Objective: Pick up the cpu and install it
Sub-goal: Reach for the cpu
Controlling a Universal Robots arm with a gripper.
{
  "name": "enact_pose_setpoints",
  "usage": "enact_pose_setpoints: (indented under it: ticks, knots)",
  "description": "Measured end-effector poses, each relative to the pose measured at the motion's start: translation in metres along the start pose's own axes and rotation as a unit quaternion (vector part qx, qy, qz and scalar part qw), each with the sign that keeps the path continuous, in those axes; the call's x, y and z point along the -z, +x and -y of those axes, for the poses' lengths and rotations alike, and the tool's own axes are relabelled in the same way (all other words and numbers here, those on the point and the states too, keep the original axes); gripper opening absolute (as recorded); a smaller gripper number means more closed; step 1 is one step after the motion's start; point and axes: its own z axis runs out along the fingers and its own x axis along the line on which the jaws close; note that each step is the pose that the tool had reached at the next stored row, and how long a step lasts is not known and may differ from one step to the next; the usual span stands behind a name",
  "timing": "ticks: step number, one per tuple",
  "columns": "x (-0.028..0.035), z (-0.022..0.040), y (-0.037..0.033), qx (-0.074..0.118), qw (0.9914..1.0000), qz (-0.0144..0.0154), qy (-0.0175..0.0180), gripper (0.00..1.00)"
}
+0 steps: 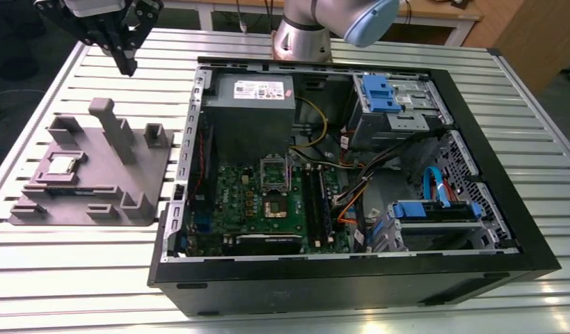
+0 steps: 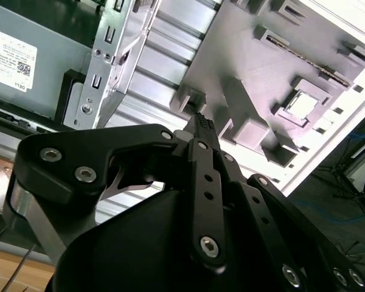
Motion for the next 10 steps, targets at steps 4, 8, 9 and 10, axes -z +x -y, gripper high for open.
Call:
enact_pose_setpoints:
  ticks: [4, 8, 9, 10]
  knots:
    - [0.0, 0.0008, 0.01, 0.0, 1.0, -0.0003, 0.0, 0.1]
    - [-0.0001, 0.0014, 0.0189, 0.0, 1.0, -0.0005, 0.0, 0.1]
    - [-0.0001, 0.0016, 0.0206, 0.0, 1.0, -0.0007, 0.0, 0.1]
    - [-0.0002, 0.0017, 0.0224, 0.0, 1.0, -0.0009, 0.0001, 0.1]
